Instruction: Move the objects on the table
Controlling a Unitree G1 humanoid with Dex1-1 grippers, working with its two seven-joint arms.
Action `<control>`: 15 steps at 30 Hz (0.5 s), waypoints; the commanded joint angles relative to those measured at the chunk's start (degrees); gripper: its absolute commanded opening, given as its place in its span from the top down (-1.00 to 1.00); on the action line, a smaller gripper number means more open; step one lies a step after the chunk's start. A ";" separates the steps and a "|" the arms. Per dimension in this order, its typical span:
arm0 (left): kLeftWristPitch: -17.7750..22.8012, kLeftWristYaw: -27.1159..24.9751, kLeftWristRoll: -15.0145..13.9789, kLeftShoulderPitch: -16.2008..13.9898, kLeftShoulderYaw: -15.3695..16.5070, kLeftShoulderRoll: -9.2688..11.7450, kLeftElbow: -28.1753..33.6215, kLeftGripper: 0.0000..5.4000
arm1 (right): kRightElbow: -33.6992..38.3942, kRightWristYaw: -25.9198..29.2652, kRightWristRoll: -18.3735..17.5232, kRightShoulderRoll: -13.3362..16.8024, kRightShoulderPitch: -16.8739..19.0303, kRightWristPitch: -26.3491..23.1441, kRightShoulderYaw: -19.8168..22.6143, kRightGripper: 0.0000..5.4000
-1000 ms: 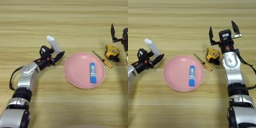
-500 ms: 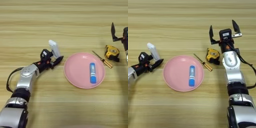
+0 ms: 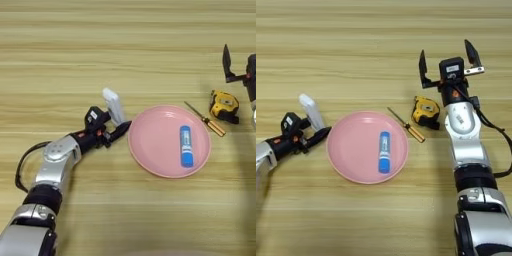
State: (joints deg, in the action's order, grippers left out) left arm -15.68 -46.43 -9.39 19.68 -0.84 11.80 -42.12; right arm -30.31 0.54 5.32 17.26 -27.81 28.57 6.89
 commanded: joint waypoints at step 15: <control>-0.18 -0.32 -0.26 -0.87 0.01 -0.79 1.01 -0.64 | -0.35 0.14 -0.29 0.14 -1.26 0.75 -0.20 -1.00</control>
State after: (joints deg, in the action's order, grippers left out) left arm -15.67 -46.55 -9.42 18.88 -0.79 10.95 -41.73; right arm -30.31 0.55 5.29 17.27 -27.82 29.00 6.84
